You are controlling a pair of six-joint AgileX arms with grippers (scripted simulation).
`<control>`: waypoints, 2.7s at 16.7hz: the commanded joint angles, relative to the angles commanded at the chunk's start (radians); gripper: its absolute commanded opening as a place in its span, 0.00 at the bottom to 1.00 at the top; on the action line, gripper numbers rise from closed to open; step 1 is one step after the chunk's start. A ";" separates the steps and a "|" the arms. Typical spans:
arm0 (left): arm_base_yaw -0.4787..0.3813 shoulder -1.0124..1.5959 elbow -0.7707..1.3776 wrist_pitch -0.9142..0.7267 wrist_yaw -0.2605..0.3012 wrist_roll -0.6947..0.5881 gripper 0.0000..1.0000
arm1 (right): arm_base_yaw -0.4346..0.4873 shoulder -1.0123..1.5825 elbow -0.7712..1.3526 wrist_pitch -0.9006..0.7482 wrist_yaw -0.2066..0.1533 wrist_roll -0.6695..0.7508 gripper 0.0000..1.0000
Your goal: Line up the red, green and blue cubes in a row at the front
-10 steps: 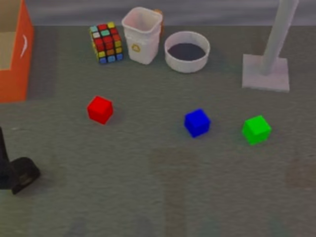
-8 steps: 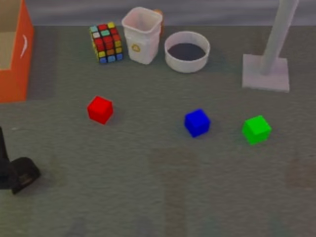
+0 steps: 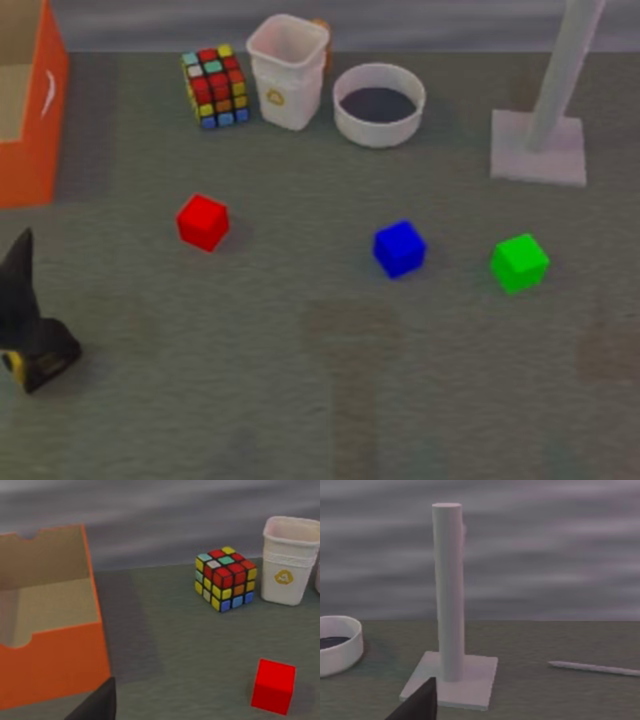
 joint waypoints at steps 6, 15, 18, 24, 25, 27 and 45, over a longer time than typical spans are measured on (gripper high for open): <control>-0.108 0.633 0.436 -0.428 0.011 0.067 1.00 | 0.000 0.000 0.000 0.000 0.000 0.000 1.00; -0.205 1.640 1.163 -0.983 -0.025 0.142 1.00 | 0.000 0.000 0.000 0.000 0.000 0.000 1.00; -0.213 1.857 1.419 -1.046 -0.035 0.150 1.00 | 0.000 0.000 0.000 0.000 0.000 0.000 1.00; -0.213 2.069 1.745 -1.034 -0.039 0.150 1.00 | 0.000 0.000 0.000 0.000 0.000 0.000 1.00; -0.213 2.079 1.764 -1.030 -0.039 0.149 1.00 | 0.000 0.000 0.000 0.000 0.000 0.000 1.00; -0.213 2.083 1.774 -1.027 -0.038 0.149 1.00 | 0.000 0.000 0.000 0.000 0.000 0.000 1.00; -0.211 2.172 1.572 -0.737 -0.037 0.151 1.00 | 0.000 0.000 0.000 0.000 0.000 0.000 1.00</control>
